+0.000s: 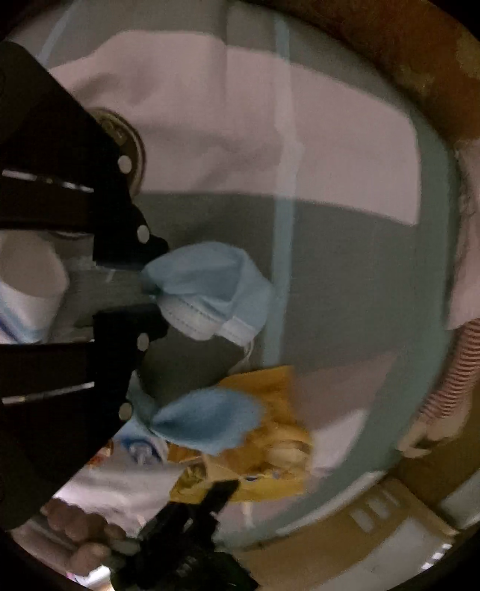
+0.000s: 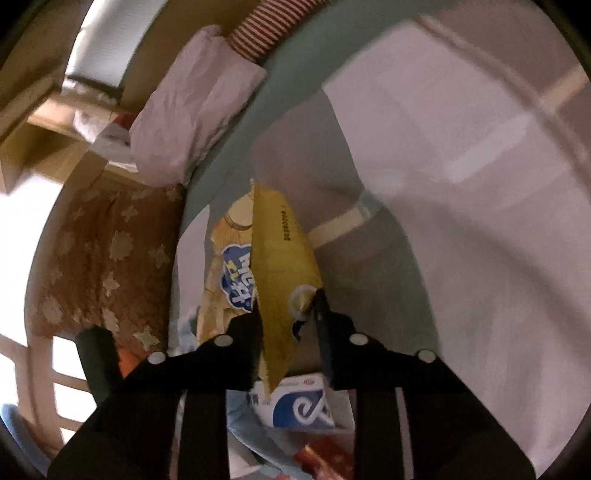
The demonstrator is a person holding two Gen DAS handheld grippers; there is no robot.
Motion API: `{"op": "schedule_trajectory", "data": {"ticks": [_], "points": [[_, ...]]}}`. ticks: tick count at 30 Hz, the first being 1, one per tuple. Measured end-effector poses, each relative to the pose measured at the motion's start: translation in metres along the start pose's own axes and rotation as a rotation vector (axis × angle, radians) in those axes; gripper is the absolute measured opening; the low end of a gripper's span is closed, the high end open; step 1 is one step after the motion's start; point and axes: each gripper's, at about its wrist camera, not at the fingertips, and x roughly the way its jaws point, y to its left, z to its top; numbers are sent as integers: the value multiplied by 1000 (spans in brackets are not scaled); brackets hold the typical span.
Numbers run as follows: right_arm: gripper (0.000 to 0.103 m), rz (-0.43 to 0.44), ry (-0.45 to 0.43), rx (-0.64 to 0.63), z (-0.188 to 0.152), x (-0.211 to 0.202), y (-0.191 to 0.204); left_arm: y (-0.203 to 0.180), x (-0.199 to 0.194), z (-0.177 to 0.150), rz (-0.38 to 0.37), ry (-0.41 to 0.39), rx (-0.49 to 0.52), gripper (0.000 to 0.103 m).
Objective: Collect trash
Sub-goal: 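Grasp the blue face mask with the left tool while the right tool grasps the yellow chip bag, then lift the blue face mask with the left tool while the right tool lifts the yellow chip bag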
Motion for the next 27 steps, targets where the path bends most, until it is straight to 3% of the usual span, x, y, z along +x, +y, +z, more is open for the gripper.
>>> {"op": "schedule_trajectory", "data": {"ticks": [5,9,15,18,21,27], "points": [[25,-117,-177,-203,-22,-86,41,-7,-90,-24,72,-164,50,15],[25,-158,-296,-324,-60,-150,68,-34,-159,-79,102,-276,135,15],[25,-164,-428,-447,-139,-232,97,-60,-240,-152,100,-425,136,16],[25,-197,-458,-483,-175,-251,93,-62,-254,-189,102,-468,117,16],[25,-210,-422,-463,-196,-247,78,-57,-250,-217,97,-448,95,16],[25,-230,-409,-512,-207,-240,84,-57,-240,-227,131,-452,119,16]]}}
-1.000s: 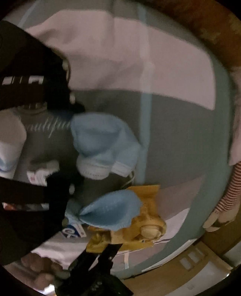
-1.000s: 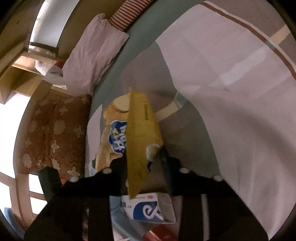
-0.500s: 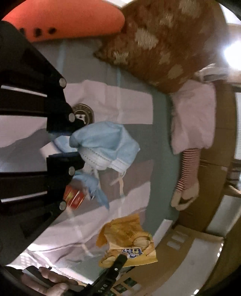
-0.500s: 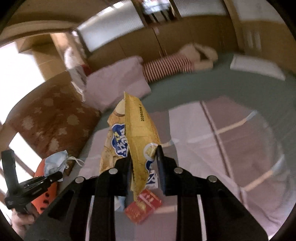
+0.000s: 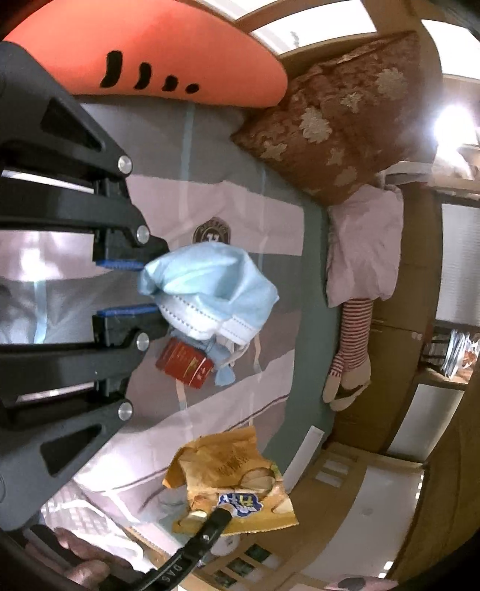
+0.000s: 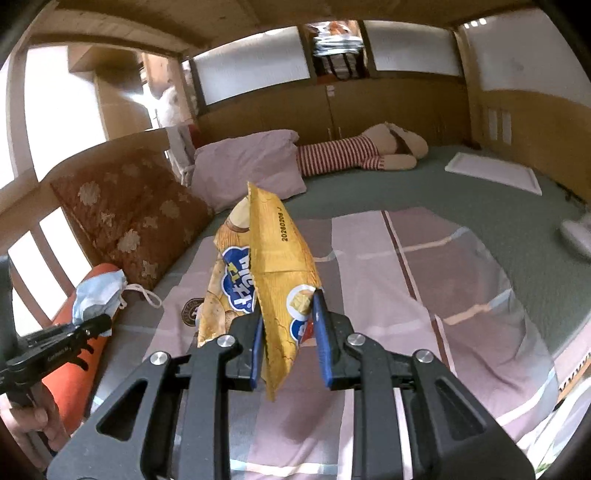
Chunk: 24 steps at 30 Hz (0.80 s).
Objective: Collect trash
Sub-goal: 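Lift the blue face mask with the left tool while the right tool lifts the yellow chip bag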
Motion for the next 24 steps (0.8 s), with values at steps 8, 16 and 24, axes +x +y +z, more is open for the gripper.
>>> {"op": "schedule_trajectory", "data": {"ticks": [8,16,24], "points": [[25,19,36,-30,-4,5,1,4,10,-3,0,27,-12,16],[25,21,46,-35,-5,7,0,3,15,-4,-10,40,7,16],[25,26,53,-42,-5,8,2,3,15,-3,-10,45,2,16]]}}
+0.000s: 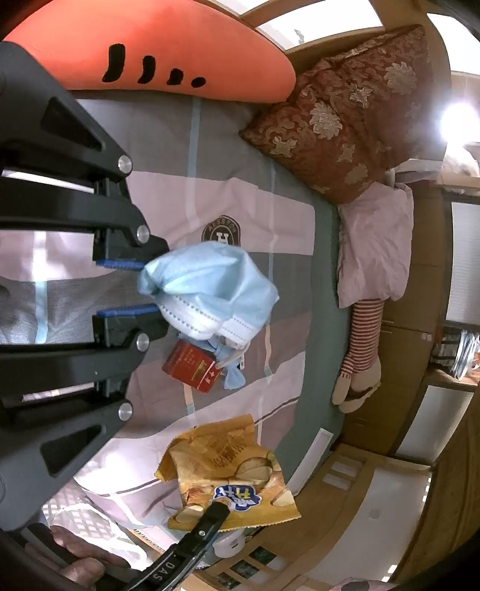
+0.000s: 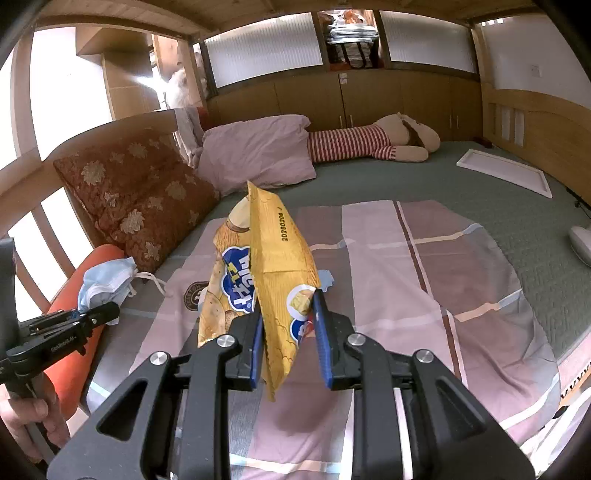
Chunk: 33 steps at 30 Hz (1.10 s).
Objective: Collect trash
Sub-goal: 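Lift the blue face mask with the left tool while the right tool lifts the yellow chip bag, then carry both items over the white bin and open both tools to drop them, then move both open tools back over the trash on the bed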
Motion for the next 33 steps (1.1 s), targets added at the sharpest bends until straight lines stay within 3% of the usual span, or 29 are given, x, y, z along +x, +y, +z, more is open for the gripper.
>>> {"op": "schedule_trajectory", "data": {"ticks": [7,11,14,17,21,24,26,28,29,30,31,32,33], "points": [[25,-10,-19,16,1,-9,-5,-2,1,-1,-19,6,11,16],[25,-25,-96,86,-4,-65,-35,-21,0,-6,-83,6,58,16],[25,-108,-130,138,-30,-125,-78,-45,0,-14,-150,23,120,16],[25,-244,-136,214,-71,-186,-128,-88,1,-25,-278,92,188,16],[28,-413,-91,317,-127,-236,-182,-180,-22,-44,-444,120,381,16],[45,-503,27,431,-169,-244,-224,-254,-35,-58,-578,175,470,16],[57,-530,2,524,-179,-260,-239,-301,-41,-66,-673,232,503,17],[67,-578,-94,569,-177,-286,-241,-345,-46,-76,-741,272,537,19],[72,-607,-158,566,-171,-301,-239,-373,-48,-85,-779,309,564,23],[78,-633,-229,556,-163,-316,-234,-388,-47,-90,-799,337,580,42],[80,-638,-277,547,-157,-326,-230,-407,-45,-99,-809,375,603,75],[84,-636,-299,539,-153,-330,-226,-418,-43,-102,-792,377,613,88],[85,-629,-311,527,-147,-333,-221,-420,-42,-103,-765,355,613,93]]}}
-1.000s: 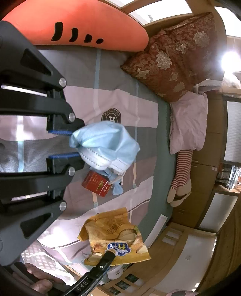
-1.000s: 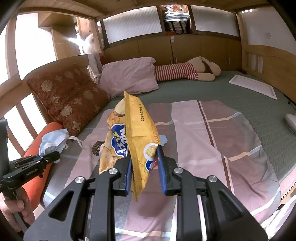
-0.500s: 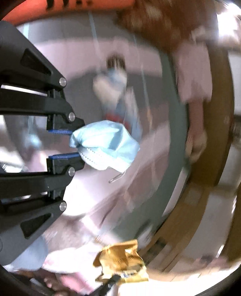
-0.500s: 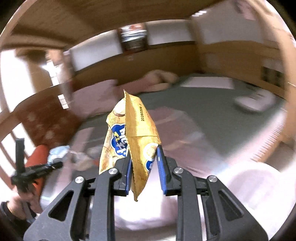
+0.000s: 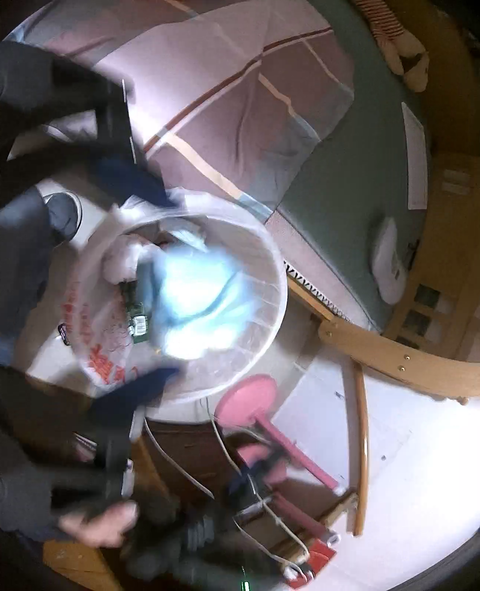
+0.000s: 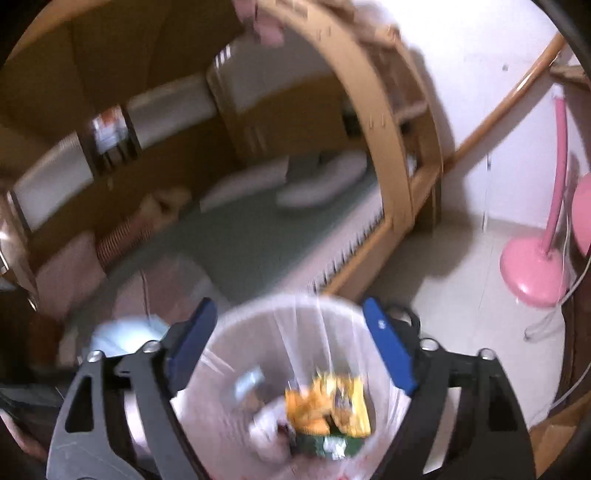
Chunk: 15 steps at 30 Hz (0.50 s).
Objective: Collect trash
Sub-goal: 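Move both open tools back over the trash on the bed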
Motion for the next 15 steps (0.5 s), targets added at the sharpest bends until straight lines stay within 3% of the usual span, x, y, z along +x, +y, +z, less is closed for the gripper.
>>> {"op": "schedule_trajectory", "data": {"ticks": [2,5,9,13,15], "points": [[85,42,1,-31,4,-1,17,10,-4,2,54,-17,-32,93],[85,115,38,-102,-2,7,48,52,-44,-7,108,-92,-109,93],[85,211,92,-196,-15,30,106,126,-128,-32,365,-226,-176,98],[85,369,141,-291,-33,49,196,211,-214,-77,627,-345,-350,100],[85,451,172,-343,-42,56,245,243,-242,-102,688,-367,-437,100]]}}
